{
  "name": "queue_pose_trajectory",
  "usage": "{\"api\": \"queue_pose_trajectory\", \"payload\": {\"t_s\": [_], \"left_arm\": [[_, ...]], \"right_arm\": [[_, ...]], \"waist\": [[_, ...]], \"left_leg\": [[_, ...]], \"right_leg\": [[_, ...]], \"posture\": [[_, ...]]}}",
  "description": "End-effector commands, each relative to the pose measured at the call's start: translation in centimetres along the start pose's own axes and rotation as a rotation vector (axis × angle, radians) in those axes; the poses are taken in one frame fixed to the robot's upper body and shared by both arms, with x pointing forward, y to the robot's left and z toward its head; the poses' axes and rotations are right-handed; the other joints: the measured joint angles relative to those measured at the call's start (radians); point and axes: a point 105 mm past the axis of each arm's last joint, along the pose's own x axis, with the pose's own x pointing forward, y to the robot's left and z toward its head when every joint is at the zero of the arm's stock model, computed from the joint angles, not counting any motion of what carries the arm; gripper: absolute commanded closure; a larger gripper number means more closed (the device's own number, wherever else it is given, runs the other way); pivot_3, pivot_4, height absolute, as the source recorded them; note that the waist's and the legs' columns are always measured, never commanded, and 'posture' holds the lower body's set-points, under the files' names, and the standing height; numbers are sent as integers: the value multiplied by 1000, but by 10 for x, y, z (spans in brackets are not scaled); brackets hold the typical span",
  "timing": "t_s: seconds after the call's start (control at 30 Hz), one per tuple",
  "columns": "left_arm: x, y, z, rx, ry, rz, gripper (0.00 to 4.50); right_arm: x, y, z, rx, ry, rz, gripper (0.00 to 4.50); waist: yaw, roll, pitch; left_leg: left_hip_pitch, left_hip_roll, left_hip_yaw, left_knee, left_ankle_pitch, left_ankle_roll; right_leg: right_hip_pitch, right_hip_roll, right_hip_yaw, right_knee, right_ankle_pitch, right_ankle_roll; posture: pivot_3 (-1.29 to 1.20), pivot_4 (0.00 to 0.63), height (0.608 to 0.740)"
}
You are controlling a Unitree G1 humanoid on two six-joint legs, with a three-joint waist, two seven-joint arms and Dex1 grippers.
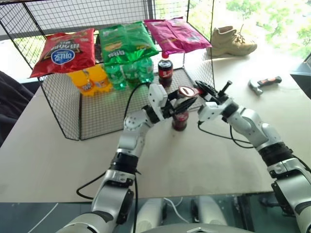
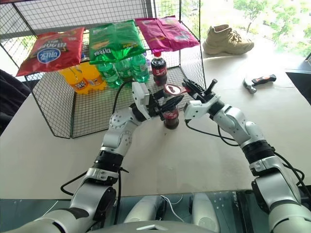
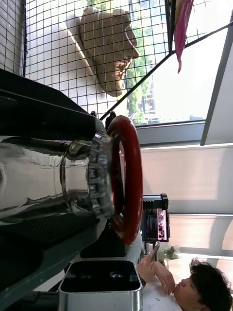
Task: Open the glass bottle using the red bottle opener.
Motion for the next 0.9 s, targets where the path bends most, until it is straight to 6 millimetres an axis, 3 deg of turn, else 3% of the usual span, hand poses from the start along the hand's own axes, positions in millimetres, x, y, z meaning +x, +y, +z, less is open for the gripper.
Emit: {"api": "queue_pose_trajectory", "payload": {"t_s": [0.03, 0.57, 0.63, 0.67, 0.8, 0.9], "left_arm": [[2, -5, -5, 5, 30, -23, 3073], [-3, -3, -16, -6, 84, -6, 3083], [-3, -2, -15, -2, 80, 2, 2089], [-2, -1, -14, -1, 78, 4, 1870], [0, -2, -11, 1, 59, 1, 136], [2, 1, -6, 13, 36, 13, 136]], "right_arm": [[2, 8, 6, -7, -28, 37, 4500], [3, 8, 7, 2, -27, 29, 4500], [3, 8, 7, 3, -26, 29, 4500], [3, 8, 7, 3, -26, 29, 4500], [3, 8, 7, 4, -27, 30, 4500], [3, 8, 6, 4, -27, 30, 4500]], "waist": [[0, 0, 0], [-1, 0, 0], [-1, 0, 0], [-1, 0, 0], [-1, 0, 0], [-1, 0, 0]], "left_leg": [[0, 0, 0, 0, 0, 0], [2, 0, 1, 0, 0, 0], [3, 0, 1, 0, 0, 0], [3, 0, 1, 0, 0, 0], [0, 0, 1, 0, 0, 0], [0, 0, 1, 0, 0, 0]], "right_leg": [[0, 0, 0, 0, 0, 0], [1, 0, 1, 2, 0, 0], [1, 0, 1, 2, 0, 0], [1, 0, 2, 2, 0, 0], [-2, 0, 2, 2, 0, 0], [-2, 0, 2, 1, 0, 0]], "posture": [[0, 150, 740], [0, 150, 740], [0, 150, 740], [0, 150, 740], [0, 150, 740], [0, 150, 740]]}}
